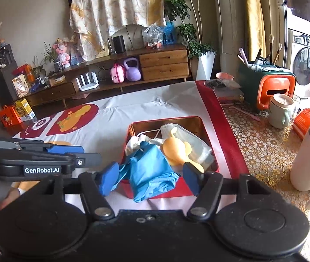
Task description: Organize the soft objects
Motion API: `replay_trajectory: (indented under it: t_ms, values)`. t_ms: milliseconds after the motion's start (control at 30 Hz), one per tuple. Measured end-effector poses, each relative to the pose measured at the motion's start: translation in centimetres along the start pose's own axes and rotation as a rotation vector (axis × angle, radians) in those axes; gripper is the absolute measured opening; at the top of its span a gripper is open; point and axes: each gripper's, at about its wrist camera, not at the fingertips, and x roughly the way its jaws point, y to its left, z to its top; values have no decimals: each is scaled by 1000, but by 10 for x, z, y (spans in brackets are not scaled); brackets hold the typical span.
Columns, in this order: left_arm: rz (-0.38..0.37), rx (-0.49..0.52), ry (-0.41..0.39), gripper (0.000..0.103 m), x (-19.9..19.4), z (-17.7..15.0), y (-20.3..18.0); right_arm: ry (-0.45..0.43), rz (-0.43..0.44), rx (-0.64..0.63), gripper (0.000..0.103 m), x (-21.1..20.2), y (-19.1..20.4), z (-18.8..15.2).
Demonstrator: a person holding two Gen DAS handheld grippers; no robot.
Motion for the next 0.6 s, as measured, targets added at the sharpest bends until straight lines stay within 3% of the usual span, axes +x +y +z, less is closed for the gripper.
replay_trajectory:
  t_ms: [133, 233, 333, 500, 600]
  values:
    - [-1, -2, -26, 75, -13, -9, 2, -26, 6, -7, 71, -11, 5, -8]
    - [3, 6, -39, 75, -22, -15, 2, -50, 3, -17, 83, -18, 8, -14]
    - [-5, 2, -56, 84, -32, -20, 4, -74, 6, -25, 90, -25, 11, -19]
    - [-9, -20, -83, 86, -45, -29, 7, -110, 17, -35, 102, -36, 16, -29]
    - [-13, -30, -68, 97, -49, -33, 7, -129, 19, -44, 103, -42, 19, -34]
